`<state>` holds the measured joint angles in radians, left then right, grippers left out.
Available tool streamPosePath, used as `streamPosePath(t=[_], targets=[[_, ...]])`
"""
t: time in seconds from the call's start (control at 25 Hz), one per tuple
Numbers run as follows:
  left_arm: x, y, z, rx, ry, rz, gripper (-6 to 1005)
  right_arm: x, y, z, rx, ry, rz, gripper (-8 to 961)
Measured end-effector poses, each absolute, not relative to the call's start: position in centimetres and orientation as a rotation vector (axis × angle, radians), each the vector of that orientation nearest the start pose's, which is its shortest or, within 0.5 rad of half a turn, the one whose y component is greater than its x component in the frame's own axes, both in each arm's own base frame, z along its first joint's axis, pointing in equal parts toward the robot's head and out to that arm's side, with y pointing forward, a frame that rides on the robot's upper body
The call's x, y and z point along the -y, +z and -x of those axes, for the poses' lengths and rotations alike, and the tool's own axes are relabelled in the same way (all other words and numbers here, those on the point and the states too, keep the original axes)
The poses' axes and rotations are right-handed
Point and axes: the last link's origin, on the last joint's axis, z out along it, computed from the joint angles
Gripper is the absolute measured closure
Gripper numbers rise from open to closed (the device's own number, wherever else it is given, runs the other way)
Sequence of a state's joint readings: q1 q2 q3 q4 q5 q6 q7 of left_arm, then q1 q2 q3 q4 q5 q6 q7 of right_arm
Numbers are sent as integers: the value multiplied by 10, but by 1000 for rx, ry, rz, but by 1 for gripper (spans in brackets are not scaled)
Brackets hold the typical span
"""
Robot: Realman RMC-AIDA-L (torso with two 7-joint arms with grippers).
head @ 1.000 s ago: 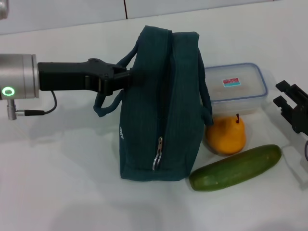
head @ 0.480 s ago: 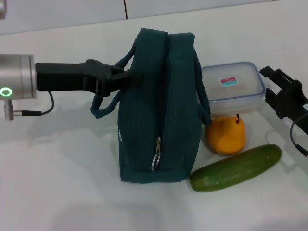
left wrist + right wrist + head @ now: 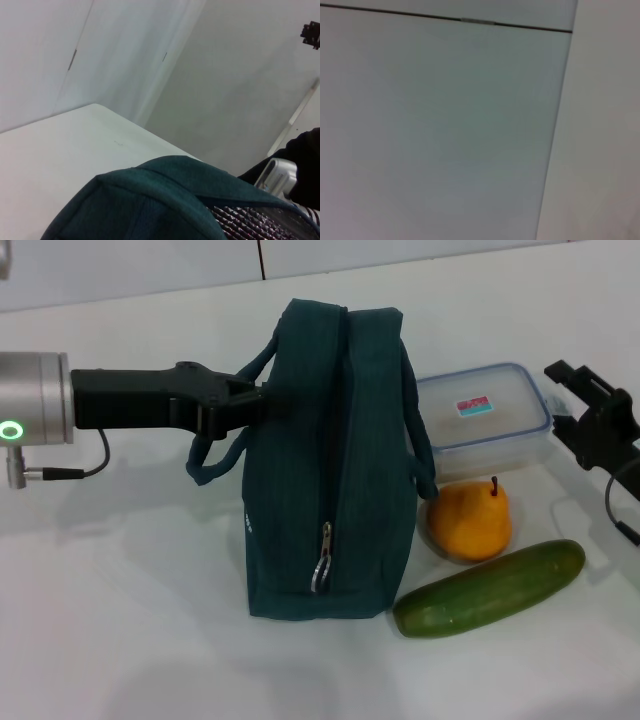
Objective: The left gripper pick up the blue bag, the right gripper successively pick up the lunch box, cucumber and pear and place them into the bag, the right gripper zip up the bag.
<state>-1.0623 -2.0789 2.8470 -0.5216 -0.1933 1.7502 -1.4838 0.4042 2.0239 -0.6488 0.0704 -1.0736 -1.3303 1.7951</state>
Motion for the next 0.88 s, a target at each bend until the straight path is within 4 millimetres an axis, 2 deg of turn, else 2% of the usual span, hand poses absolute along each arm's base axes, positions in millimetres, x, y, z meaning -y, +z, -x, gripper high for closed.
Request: streamPosePath(t=[0.28,0.88], targets=[[-378,-13,172,785,-763,2948,952,-309,-4,-348,-1876,1610,1191,421],[-379,-14,170,778,-764,2952,952,-328,-3,-345,-1901,1555,1185,439]])
